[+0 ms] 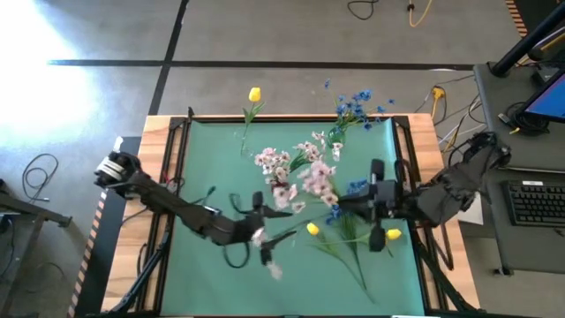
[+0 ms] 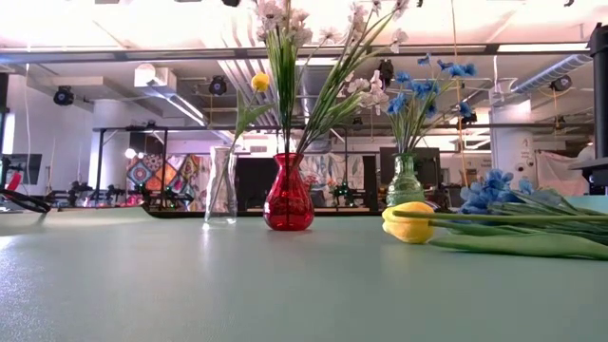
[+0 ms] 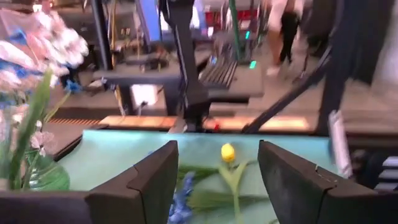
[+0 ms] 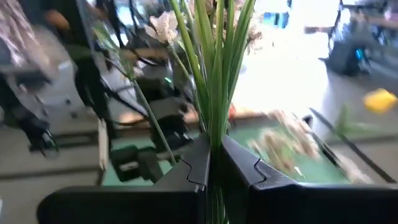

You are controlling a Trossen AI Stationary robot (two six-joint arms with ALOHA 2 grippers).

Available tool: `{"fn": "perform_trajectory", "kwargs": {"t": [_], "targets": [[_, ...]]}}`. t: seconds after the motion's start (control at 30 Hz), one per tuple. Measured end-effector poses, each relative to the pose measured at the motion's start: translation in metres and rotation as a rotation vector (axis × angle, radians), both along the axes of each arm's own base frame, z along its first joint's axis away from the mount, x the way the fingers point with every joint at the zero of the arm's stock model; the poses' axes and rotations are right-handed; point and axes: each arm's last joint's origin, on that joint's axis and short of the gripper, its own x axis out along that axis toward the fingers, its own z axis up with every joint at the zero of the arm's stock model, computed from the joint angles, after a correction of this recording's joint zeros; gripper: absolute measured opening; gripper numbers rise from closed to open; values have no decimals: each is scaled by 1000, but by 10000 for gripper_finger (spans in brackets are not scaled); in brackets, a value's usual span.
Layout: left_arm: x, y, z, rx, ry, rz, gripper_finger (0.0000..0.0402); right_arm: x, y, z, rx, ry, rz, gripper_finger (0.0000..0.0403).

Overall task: Sort flowers into vase by color
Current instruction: Put the white flowers into the red vase

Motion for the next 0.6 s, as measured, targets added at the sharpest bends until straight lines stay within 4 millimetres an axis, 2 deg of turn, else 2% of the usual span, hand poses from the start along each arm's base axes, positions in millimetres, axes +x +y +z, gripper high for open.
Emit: {"fn": "perform_trajectory", "kwargs": {"t": [0.1, 0.2, 0.3, 0.43, 0.6], "targets": [[-14, 4, 6, -48, -102, -11, 208, 14, 11, -14, -25, -94, 37, 18], [-19, 6, 8, -51, -169, -25, 214, 29, 21, -34, -53, -195, 41, 18], [-19, 4, 12, -37, -204, -65, 224, 40, 28, -52, -85, -281, 31, 18], [-14, 1, 20, 4, -229, -66, 232, 53, 33, -72, -112, -309, 14, 18], [-7, -2, 29, 22, -252, -77, 233, 67, 37, -85, -119, -290, 3, 18]]}}
